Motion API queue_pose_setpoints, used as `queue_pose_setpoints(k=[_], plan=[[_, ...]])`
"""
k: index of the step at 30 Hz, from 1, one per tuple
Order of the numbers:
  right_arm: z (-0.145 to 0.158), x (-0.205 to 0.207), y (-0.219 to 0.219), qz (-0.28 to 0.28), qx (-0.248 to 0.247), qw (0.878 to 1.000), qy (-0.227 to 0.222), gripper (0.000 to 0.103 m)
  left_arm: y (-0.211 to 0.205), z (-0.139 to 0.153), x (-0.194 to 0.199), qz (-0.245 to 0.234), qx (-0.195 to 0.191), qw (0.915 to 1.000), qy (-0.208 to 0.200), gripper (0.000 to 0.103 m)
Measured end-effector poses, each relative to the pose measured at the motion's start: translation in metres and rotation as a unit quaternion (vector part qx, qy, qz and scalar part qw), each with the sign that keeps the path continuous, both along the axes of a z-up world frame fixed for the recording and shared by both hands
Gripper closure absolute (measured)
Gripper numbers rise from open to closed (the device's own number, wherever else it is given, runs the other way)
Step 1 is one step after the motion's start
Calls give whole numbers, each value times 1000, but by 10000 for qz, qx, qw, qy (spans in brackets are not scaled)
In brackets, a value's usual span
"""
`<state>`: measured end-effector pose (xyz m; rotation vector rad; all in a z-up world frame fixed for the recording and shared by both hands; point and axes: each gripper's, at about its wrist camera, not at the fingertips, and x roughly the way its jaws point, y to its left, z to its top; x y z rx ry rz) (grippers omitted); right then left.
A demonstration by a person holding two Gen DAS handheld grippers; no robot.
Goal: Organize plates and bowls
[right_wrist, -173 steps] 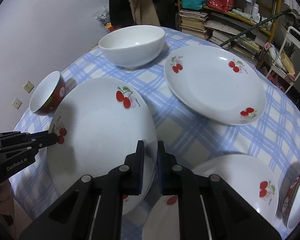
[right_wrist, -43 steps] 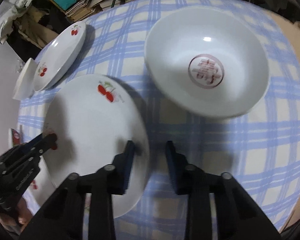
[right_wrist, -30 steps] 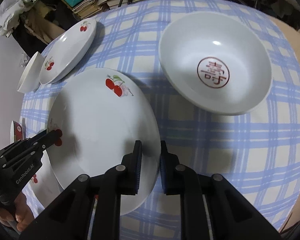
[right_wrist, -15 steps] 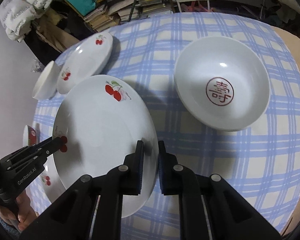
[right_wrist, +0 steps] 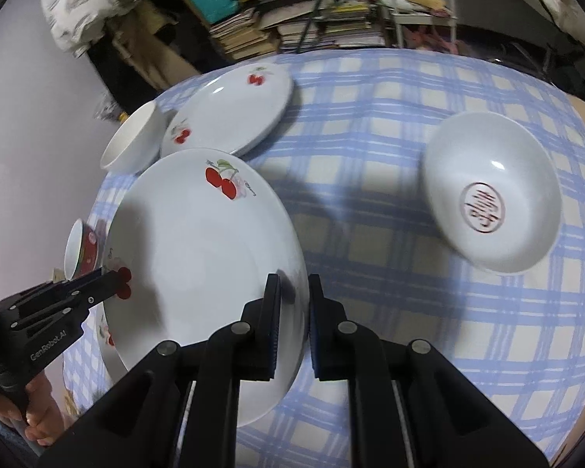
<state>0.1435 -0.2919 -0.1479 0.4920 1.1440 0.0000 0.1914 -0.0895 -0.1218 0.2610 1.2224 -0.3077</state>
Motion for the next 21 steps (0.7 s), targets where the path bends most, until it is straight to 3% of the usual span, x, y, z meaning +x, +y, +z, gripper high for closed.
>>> queue_pose_setpoints(k=[8, 21], plan=[[6, 7, 32, 430, 98, 9988, -190, 88, 39, 13, -11, 428, 84, 9990, -102, 88], [6, 14, 87, 1059, -41, 9939, -293, 88, 94, 5, -27, 958, 62, 9954, 71, 88]])
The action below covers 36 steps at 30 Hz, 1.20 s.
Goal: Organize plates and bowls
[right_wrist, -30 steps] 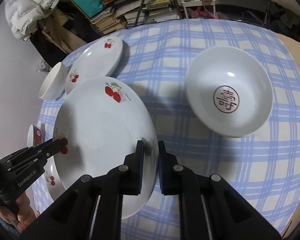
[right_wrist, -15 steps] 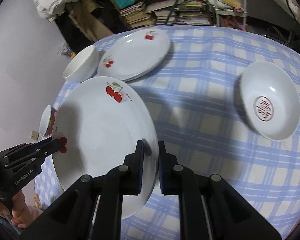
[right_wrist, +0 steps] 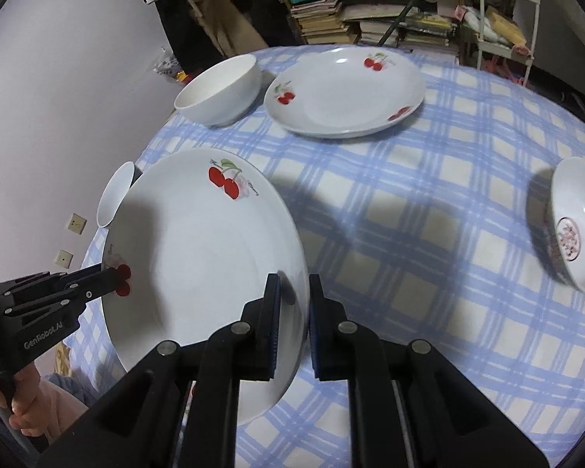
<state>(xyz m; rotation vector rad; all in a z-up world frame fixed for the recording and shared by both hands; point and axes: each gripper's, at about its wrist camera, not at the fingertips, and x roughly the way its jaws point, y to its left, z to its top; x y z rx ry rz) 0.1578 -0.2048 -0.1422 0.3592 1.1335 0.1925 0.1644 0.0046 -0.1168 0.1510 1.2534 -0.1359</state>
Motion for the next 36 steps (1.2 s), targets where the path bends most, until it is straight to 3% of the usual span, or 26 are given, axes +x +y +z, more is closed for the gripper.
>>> queue_pose_setpoints(k=[6, 12, 36], plan=[[-10, 1, 18, 50, 101, 9999, 35, 88, 20, -9, -3, 240, 2, 9997, 63, 88], [-19, 0, 34, 145, -115, 9998, -26, 88, 32, -24, -3, 417, -91, 9990, 143, 88], [-34, 2, 46, 145, -541, 9984, -113, 89, 31, -64, 8, 605, 33, 9968, 521, 88]])
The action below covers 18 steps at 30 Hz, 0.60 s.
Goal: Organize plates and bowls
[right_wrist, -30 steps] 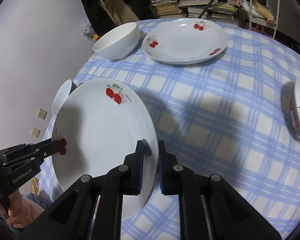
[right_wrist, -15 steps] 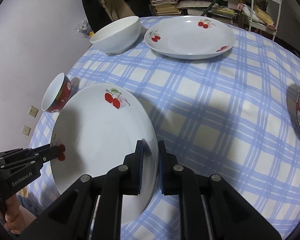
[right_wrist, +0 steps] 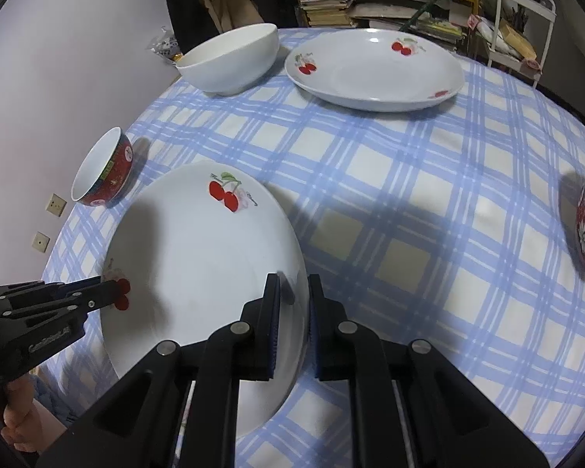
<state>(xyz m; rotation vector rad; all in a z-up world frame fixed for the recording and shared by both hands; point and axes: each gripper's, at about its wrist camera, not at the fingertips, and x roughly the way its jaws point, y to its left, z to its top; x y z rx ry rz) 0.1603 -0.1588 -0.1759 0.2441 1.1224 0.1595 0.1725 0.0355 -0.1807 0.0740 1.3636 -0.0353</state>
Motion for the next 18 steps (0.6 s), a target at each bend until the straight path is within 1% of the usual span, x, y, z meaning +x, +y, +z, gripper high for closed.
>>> queue_pose_setpoints(k=[5, 10, 15, 18], plan=[[1, -1, 2, 120, -84, 9999, -52, 89, 2, 0, 0, 48, -50, 10000, -53, 88], [2, -4, 2, 176, -175, 9996, -100, 89, -2, 1, -4, -32, 108, 9999, -131, 88], [2, -5, 2, 150, -151, 9997, -120, 89, -1, 5, -7, 14, 55, 9999, -161, 88], [5, -5, 0, 165, -92, 9997, -151, 89, 2, 9, -11, 25, 99, 9997, -205, 88]])
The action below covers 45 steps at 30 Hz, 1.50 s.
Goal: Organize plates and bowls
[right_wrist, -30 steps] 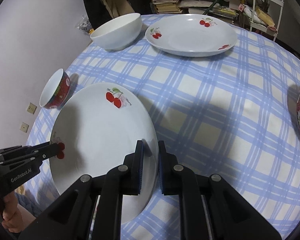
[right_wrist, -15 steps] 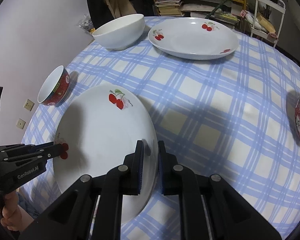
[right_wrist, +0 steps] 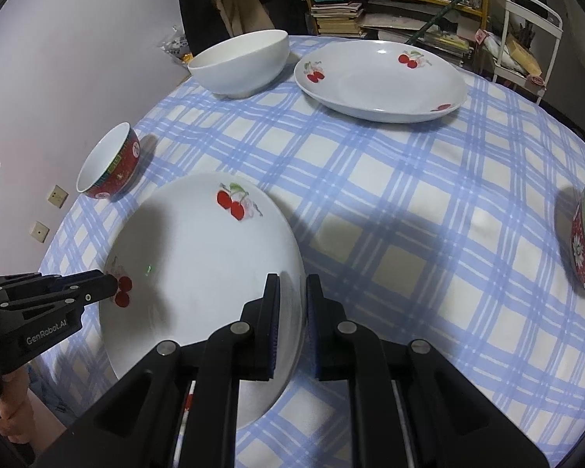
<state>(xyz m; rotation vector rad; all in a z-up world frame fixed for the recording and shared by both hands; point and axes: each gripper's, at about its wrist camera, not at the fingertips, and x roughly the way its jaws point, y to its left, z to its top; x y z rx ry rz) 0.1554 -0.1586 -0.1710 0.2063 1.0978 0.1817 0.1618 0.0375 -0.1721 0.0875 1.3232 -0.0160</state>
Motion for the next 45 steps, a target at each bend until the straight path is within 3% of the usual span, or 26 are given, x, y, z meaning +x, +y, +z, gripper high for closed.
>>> queue_pose_setpoints(k=[3, 10, 14, 18, 20, 25, 29, 34, 37, 41, 45], plan=[[0, 2, -2, -38, 63, 10000, 17, 89, 0, 2, -1, 27, 204, 9997, -106, 87], [-3, 4, -5, -90, 30, 9999, 84, 88, 6, 7, -1, 132, -71, 9998, -107, 87], [-1, 2, -7, -138, 42, 9999, 61, 87, 6, 30, -4, 122, -239, 9981, -558, 85], [4, 4, -15, -281, -59, 9996, 19, 84, 5, 47, 2, 145, -461, 9961, -739, 84], [9, 5, -22, -391, -42, 9992, -21, 75, 4, 52, 9, 131, -537, 9956, -759, 84], [20, 17, -41, -569, -207, 9981, -100, 69, -9, 56, 29, -123, -319, 9963, -783, 83], [29, 35, -61, -737, -353, 9965, -192, 50, -17, 59, 48, -152, -295, 9956, -881, 69], [32, 62, -93, -1221, -170, 9920, -257, 40, -34, 60, 77, -189, -174, 9950, -965, 55], [32, 80, -108, -1286, -31, 9914, -241, 23, -45, 60, 93, -245, -190, 9950, -947, 44], [36, 101, -124, -1299, 46, 9910, -330, 10, -64, 62, 113, -377, -99, 9940, -1023, 19], [39, 128, -135, -1234, -129, 9915, -385, 1, -78, 60, 137, -351, -136, 9948, -948, 17]])
